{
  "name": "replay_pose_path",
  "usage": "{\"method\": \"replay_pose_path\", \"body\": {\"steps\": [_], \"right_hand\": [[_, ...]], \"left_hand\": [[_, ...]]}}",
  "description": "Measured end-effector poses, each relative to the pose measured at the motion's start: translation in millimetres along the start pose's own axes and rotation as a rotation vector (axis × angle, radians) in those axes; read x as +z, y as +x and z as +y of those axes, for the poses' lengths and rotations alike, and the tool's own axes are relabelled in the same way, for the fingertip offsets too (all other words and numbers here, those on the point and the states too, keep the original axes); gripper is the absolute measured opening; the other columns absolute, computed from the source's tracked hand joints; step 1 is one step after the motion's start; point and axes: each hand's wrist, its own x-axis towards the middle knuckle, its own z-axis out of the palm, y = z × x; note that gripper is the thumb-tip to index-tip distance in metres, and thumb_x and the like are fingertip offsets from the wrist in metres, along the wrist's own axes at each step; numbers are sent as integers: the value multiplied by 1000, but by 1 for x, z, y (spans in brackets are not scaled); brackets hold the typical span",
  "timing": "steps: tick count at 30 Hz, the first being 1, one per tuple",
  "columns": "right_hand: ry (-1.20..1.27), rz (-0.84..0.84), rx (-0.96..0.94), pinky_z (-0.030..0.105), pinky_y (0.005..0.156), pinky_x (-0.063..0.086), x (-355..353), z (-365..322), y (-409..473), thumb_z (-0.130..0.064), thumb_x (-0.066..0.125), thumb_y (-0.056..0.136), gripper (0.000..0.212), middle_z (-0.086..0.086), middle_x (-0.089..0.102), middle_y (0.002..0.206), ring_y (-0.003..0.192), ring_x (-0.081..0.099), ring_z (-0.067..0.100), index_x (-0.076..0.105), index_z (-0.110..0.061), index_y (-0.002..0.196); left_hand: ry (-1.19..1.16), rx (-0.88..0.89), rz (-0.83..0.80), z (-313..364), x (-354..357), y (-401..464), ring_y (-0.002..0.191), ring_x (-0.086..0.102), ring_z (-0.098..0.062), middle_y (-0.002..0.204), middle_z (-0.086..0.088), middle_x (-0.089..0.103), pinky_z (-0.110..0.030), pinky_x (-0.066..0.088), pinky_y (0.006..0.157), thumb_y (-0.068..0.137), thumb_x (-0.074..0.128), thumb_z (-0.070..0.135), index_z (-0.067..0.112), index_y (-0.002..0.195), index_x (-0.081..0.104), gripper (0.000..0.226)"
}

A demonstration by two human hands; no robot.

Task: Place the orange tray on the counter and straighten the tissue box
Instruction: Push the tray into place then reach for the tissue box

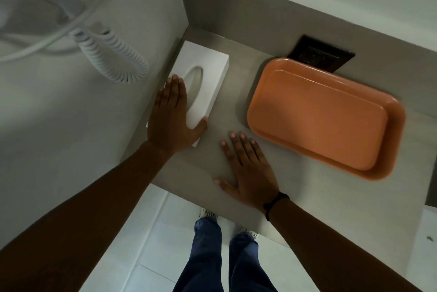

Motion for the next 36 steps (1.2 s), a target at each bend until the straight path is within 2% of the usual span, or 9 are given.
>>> {"method": "replay_pose_path", "body": {"steps": [9,13,15,17,19,21,22,27,36], "right_hand": [[30,8,-13,50,140,9,3,1,0,-82,41,99,100,10,10,185,173,10,32,16,-23,176],[33,4,-16,53,139,20,-9,-5,6,-79,42,100,95,14,21,183,170,19,36,27,-20,173],[107,39,36,52,136,29,-22,-15,20,-70,46,103,87,18,34,177,166,29,38,37,-15,169],[341,137,198,48,128,42,-38,-31,48,-54,54,106,74,20,53,161,152,46,35,47,-8,162],[738,215,479,37,112,52,-58,-46,89,-36,62,107,59,12,67,129,122,63,24,52,-4,156],[1064,219,723,23,92,55,-76,-52,130,-22,68,106,48,1,67,96,92,66,14,58,-3,149],[1158,194,795,21,88,57,-83,-52,147,-20,71,104,46,-2,68,93,90,68,15,60,-3,146],[1298,117,830,54,100,64,-92,-52,174,-14,78,100,46,27,74,120,113,75,40,62,0,141],[1285,132,860,56,102,63,-95,-49,198,-12,78,99,47,28,75,121,114,75,41,62,-1,141]], "left_hand": [[-47,39,-6,-7,-4,46,169,13,-37,181,-20,13,-50,16,138,91,46,77,0,172,12,117],[-97,39,-10,-7,-10,43,170,8,-36,182,-19,10,-49,8,138,95,45,76,1,173,9,114],[-116,31,45,-9,-12,28,169,13,-37,180,-19,17,-51,10,137,98,44,75,1,172,18,108],[-124,44,156,-11,-9,0,165,26,-41,174,-23,33,-55,22,135,99,54,69,-3,166,36,101],[-114,94,285,-12,3,-28,154,45,-45,162,-28,51,-59,38,127,97,71,56,-10,153,54,88],[-122,101,342,-10,14,-45,144,57,-47,151,-31,60,-61,48,118,91,86,39,-14,143,62,78],[-144,89,352,-8,19,-48,141,60,-47,149,-31,62,-63,51,115,88,91,33,-14,141,63,76],[-214,59,395,-8,30,-45,139,61,-47,146,-32,63,-65,53,112,85,94,24,-14,140,65,73],[-228,84,351,-16,22,-21,136,62,-53,144,-36,63,-69,56,104,84,93,22,-17,138,64,72]]}}
